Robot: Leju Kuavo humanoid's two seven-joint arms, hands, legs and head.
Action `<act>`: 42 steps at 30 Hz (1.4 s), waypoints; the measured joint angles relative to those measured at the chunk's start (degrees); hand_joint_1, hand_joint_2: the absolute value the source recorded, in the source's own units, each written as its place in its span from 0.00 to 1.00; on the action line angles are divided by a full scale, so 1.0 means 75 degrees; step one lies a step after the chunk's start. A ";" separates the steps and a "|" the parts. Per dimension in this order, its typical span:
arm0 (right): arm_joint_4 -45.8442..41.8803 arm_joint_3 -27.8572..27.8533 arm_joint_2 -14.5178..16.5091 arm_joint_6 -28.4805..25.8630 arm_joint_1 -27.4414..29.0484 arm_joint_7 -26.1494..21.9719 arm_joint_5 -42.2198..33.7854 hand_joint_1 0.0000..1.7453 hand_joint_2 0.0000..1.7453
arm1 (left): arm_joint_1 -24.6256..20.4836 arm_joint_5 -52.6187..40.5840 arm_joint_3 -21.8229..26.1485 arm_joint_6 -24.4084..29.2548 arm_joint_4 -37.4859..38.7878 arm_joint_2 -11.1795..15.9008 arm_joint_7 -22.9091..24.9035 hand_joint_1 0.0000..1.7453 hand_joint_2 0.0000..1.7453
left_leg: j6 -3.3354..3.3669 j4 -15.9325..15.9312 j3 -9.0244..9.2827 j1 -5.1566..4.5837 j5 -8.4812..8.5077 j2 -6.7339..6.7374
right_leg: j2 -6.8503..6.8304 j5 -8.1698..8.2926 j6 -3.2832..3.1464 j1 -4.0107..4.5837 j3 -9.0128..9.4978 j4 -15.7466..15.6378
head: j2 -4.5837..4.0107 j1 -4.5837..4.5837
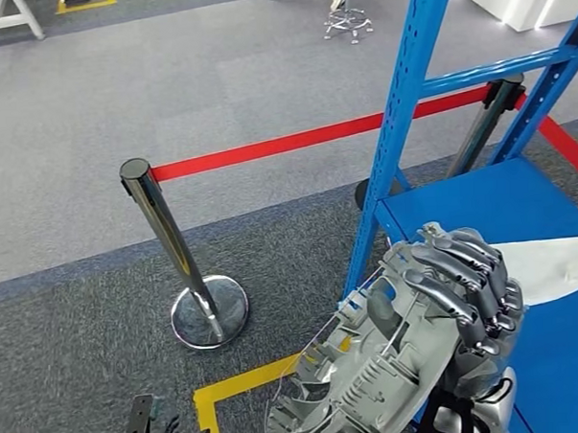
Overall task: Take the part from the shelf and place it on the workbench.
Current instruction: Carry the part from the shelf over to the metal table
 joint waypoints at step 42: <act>0.0010 -0.0008 -0.0012 0.0001 0.0089 -0.0096 -0.0272 0.45 1.00 | 0.0054 0.0178 0.0000 0.0109 0.0020 0.0130 -0.0103 0.00 1.00 | -0.0304 0.2028 -0.0943 0.0066 -0.0838 0.0785 | -0.0970 -0.0155 -0.0274 0.0096 0.0255 -0.0163 | 0.0000 -0.0098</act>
